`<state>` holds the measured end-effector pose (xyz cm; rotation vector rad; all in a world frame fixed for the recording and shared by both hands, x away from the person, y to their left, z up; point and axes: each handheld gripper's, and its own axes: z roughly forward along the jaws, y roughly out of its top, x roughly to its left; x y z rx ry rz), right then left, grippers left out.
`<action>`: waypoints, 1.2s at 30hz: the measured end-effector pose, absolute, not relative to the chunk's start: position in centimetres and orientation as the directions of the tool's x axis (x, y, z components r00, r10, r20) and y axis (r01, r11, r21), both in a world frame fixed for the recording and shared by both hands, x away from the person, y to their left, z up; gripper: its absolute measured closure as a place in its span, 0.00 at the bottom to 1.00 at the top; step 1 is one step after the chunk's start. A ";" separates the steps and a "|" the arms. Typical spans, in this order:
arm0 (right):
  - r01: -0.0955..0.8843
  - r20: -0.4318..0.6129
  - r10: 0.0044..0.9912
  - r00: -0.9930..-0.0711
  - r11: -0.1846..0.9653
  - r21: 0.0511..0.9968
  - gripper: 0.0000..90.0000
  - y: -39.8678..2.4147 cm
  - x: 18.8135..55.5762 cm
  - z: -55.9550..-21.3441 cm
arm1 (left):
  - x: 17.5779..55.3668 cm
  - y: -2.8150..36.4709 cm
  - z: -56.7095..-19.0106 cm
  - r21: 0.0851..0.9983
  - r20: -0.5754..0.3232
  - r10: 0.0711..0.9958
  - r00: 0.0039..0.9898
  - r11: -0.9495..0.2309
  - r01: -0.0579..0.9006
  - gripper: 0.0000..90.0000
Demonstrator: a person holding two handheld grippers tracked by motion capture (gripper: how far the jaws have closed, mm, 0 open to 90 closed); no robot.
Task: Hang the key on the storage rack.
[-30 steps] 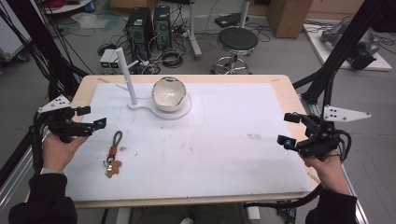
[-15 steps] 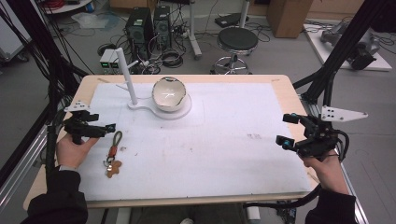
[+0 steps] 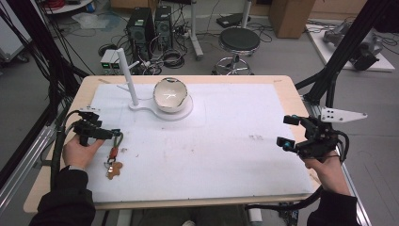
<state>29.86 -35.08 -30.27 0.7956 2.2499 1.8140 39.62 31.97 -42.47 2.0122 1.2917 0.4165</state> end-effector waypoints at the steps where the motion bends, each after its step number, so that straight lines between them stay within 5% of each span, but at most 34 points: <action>1: 0.312 0.213 0.484 -0.848 0.133 0.941 0.01 -35.1 29.9 -30.3 | 39.7 31.9 -42.6 0.695 -0.096 0.887 0.451 -0.265 0.668 0.05; 23: 0.326 0.221 0.484 -0.846 0.143 0.934 0.01 -34.9 30.1 -30.7 | 39.5 30.9 -43.8 0.655 -0.001 0.920 0.393 -0.296 0.695 0.12; 25: 0.327 0.221 0.486 -0.846 0.144 0.934 0.01 -34.9 30.1 -30.7 | 39.3 30.8 -43.4 0.660 -0.003 0.918 0.397 -0.297 0.690 0.25; 28: 0.329 0.221 0.487 -0.845 0.146 0.933 0.01 -34.8 30.2 -30.8 | 39.0 30.4 -43.2 0.670 0.001 0.902 0.431 -0.321 0.669 0.59; 34: 0.333 0.221 0.485 -0.846 0.157 0.930 0.01 -34.6 30.3 -30.9 | 38.7 30.1 -43.2 0.679 -0.021 0.887 0.461 -0.326 0.658 0.92; 36: 0.333 0.220 0.488 -0.845 0.157 0.930 0.01 -34.6 30.3 -30.9 | 38.7 29.9 -43.2 0.679 -0.012 0.887 0.461 -0.331 0.655 0.92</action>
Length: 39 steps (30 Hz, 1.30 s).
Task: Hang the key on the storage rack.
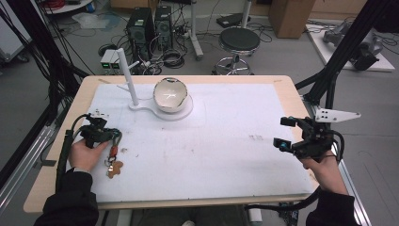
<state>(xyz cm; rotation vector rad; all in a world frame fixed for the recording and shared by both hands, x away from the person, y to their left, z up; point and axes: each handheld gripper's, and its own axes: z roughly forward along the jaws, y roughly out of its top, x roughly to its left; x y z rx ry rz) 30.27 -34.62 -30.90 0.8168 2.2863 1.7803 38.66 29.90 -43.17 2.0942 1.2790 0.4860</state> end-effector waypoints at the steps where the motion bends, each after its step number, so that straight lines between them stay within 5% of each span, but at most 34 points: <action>1: 0.335 0.223 0.487 -0.844 0.156 0.929 0.01 -34.6 30.3 -30.9 | 38.7 30.0 -43.1 0.678 -0.016 0.886 0.464 -0.332 0.656 0.93; 10: 0.349 0.233 0.492 -0.839 0.157 0.924 0.01 -34.6 30.4 -31.1 | 38.7 30.0 -43.1 0.680 -0.017 0.888 0.459 -0.327 0.657 0.93; 20: 0.343 0.226 0.494 -0.840 0.161 0.925 0.01 -34.5 30.4 -31.1 | 36.7 31.4 -38.1 0.816 -0.092 0.878 0.470 -0.204 0.540 0.93; 39: 0.340 0.217 0.491 -0.844 0.177 0.923 0.01 -34.0 30.5 -31.1 | 33.2 31.0 -29.3 0.932 0.005 0.858 0.513 -0.190 0.309 0.94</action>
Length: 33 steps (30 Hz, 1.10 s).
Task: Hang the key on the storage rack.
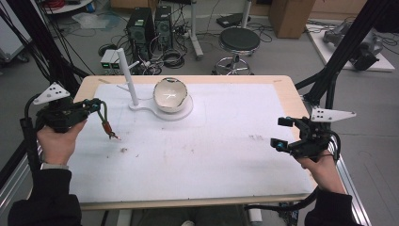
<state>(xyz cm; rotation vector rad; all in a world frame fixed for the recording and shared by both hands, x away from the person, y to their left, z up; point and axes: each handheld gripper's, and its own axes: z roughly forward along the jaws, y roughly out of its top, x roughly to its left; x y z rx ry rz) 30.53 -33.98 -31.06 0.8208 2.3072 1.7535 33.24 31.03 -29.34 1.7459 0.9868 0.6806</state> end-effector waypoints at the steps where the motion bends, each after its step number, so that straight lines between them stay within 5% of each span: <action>1: 0.345 0.220 0.488 -0.845 0.181 0.921 0.01 -34.0 30.5 -31.0 | 33.3 30.9 -29.1 0.931 0.009 0.858 0.514 -0.196 0.310 0.94; 33: 0.369 0.246 0.478 -0.843 0.181 0.912 0.01 -34.1 31.2 -31.6 | 43.3 27.3 -28.3 0.921 -0.015 0.896 0.443 -0.160 0.356 0.94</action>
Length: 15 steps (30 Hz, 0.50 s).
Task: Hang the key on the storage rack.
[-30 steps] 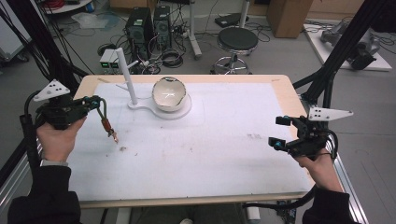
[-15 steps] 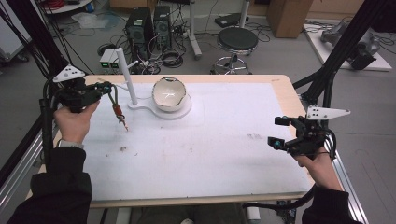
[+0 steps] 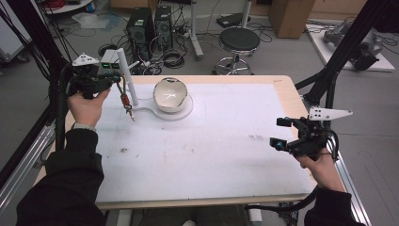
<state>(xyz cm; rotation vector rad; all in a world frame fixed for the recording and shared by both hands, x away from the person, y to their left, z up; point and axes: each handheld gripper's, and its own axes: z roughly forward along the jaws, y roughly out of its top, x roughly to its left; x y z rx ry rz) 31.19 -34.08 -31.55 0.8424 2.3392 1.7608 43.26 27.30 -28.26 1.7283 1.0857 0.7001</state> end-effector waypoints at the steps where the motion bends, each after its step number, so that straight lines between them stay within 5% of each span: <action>1: 0.370 0.247 0.479 -0.842 0.180 0.911 0.01 -34.1 31.2 -31.5 | 43.5 27.4 -28.4 0.921 -0.023 0.901 0.434 -0.149 0.360 0.94; 15: 0.374 0.244 0.485 -0.840 0.190 0.908 0.01 -34.1 31.3 -31.7 | 45.2 27.1 -29.8 0.892 -0.032 0.921 0.389 -0.149 0.426 0.94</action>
